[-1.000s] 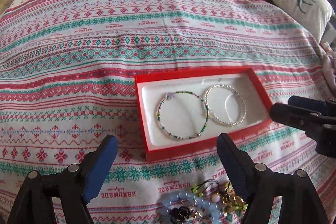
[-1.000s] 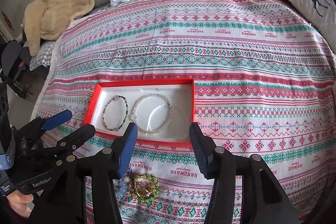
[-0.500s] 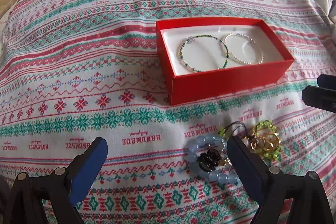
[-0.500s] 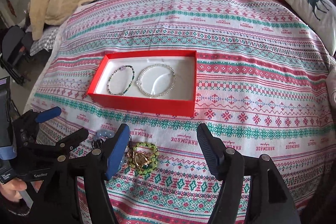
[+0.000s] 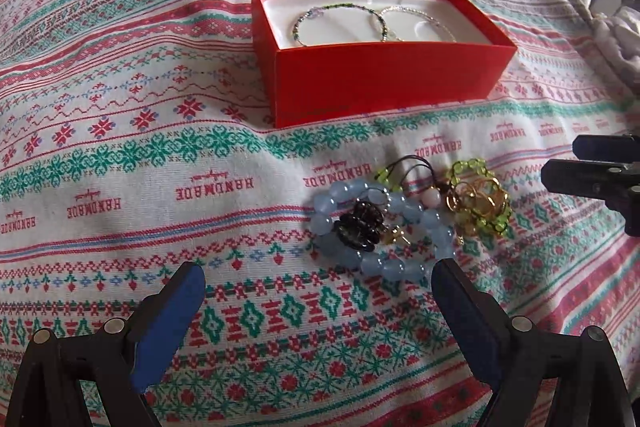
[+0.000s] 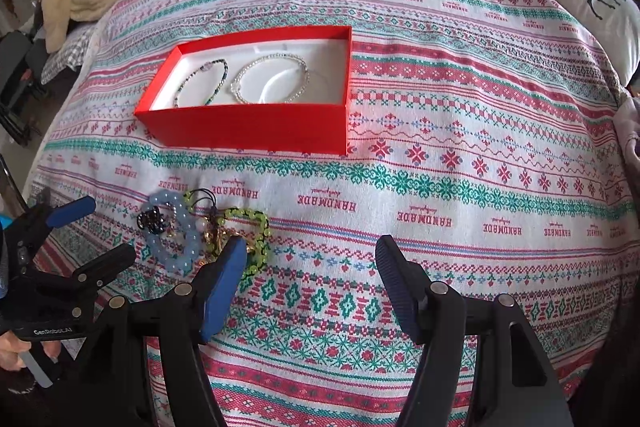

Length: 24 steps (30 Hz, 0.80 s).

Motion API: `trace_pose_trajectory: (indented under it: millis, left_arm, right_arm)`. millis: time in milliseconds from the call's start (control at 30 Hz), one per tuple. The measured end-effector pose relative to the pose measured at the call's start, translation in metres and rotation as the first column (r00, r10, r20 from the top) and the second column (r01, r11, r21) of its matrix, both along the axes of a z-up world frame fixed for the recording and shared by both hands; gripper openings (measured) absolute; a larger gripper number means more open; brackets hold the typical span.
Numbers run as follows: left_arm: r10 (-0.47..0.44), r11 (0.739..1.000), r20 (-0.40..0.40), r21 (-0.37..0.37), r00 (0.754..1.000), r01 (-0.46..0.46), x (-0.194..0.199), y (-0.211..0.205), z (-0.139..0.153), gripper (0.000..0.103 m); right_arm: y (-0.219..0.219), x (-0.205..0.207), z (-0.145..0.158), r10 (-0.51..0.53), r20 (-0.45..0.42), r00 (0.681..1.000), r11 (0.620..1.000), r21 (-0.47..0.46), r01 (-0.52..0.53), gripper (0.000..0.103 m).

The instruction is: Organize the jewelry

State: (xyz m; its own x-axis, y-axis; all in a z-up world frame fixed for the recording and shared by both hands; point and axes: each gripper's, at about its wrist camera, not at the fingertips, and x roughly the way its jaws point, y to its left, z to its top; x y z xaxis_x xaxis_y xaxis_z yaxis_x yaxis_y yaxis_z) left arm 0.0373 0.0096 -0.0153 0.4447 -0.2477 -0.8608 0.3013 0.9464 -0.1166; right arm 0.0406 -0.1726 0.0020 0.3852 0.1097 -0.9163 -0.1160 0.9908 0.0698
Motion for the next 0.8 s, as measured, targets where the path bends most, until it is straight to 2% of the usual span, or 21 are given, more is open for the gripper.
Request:
trace_pose_trajectory:
  millis: [100, 200, 267, 367, 467, 600, 700, 767, 800]
  left_arm:
    - [-0.029, 0.999, 0.017, -0.019, 0.999, 0.029, -0.004, -0.006, -0.001, 0.086]
    - [-0.047, 0.998, 0.034, -0.04, 0.998, 0.048, -0.006, -0.01, 0.001, 0.072]
    - [-0.054, 0.997, 0.047, -0.048, 0.997, 0.056, -0.005, -0.014, 0.003, 0.057]
    - [-0.059, 0.997, 0.056, -0.048, 0.997, 0.062, -0.001, -0.017, 0.004, 0.047]
    - [-0.065, 0.997, 0.054, -0.038, 0.996, 0.067, 0.003, -0.021, 0.002, 0.041]
    - [-0.058, 0.998, 0.047, -0.01, 0.997, 0.058, 0.008, -0.025, -0.003, 0.039]
    - [-0.053, 0.999, 0.046, 0.005, 0.998, 0.052, 0.01, -0.026, -0.006, 0.032]
    - [-0.054, 0.998, 0.05, 0.021, 0.997, 0.053, 0.012, -0.028, -0.007, 0.024]
    - [-0.057, 0.998, 0.051, 0.028, 0.997, 0.055, 0.012, -0.029, -0.007, 0.024]
  right_arm:
    - [0.003, -0.004, -0.007, 0.02, -0.021, 1.0, 0.999, -0.026, -0.02, 0.07]
    - [0.006, -0.008, -0.013, 0.04, -0.038, 0.998, 0.998, -0.045, -0.042, 0.07]
    - [0.007, -0.01, -0.014, 0.052, -0.042, 0.998, 0.997, -0.049, -0.054, 0.07]
    - [0.007, -0.012, -0.014, 0.06, -0.044, 0.997, 0.997, -0.05, -0.063, 0.07]
    - [0.008, -0.011, -0.013, 0.062, -0.045, 0.997, 0.997, -0.047, -0.065, 0.07]
    - [0.008, -0.011, -0.014, 0.063, -0.047, 0.997, 0.997, -0.046, -0.065, 0.07]
    - [0.008, -0.011, -0.014, 0.063, -0.047, 0.997, 0.997, -0.046, -0.065, 0.07]
    - [0.008, -0.011, -0.014, 0.062, -0.046, 0.997, 0.997, -0.045, -0.064, 0.07]
    - [0.008, -0.011, -0.014, 0.061, -0.047, 0.997, 0.997, -0.045, -0.064, 0.07]
